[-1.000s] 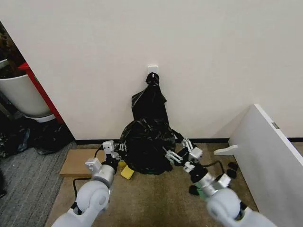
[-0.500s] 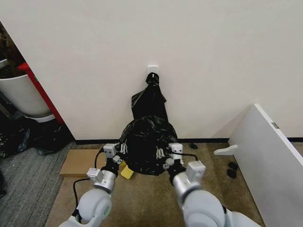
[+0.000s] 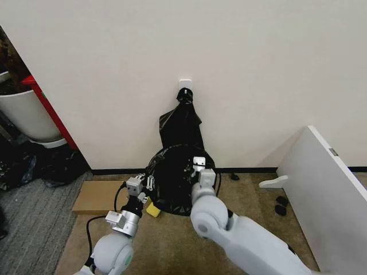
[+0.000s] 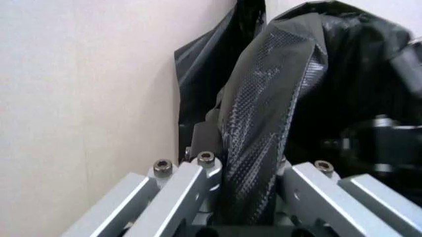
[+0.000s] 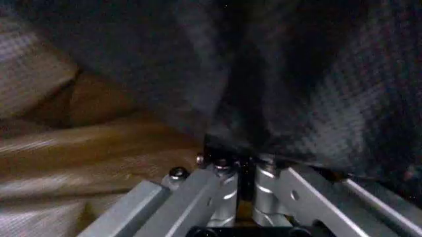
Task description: Place the garbage bag over the trash bin.
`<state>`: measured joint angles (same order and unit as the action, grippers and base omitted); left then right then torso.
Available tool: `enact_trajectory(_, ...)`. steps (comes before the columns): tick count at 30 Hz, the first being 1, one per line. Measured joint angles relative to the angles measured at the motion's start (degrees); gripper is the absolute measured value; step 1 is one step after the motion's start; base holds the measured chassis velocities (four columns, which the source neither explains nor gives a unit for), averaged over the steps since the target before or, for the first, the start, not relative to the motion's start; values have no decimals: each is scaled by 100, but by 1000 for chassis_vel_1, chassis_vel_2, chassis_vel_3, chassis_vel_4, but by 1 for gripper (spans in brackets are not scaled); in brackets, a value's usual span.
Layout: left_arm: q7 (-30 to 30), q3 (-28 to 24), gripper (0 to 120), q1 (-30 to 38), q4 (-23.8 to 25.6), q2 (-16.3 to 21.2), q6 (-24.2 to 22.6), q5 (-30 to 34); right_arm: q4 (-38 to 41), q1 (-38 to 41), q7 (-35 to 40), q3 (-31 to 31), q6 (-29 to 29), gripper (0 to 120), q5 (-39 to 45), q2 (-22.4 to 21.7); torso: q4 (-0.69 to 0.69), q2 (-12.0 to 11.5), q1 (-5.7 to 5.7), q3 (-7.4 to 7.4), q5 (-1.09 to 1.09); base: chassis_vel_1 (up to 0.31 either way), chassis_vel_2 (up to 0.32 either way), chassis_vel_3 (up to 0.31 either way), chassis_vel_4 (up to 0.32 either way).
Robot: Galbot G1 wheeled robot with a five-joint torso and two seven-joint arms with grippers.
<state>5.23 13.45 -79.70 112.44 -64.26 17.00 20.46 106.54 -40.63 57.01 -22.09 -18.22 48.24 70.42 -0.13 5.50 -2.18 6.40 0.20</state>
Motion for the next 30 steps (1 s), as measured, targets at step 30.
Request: enact_trajectory(30, -48, 40, 3, 289, -279, 66, 65, 217, 1083, -92, 322, -533, -1131, 0, 1167, -273, 0, 0, 1, -1, 1, 0, 0, 0, 0)
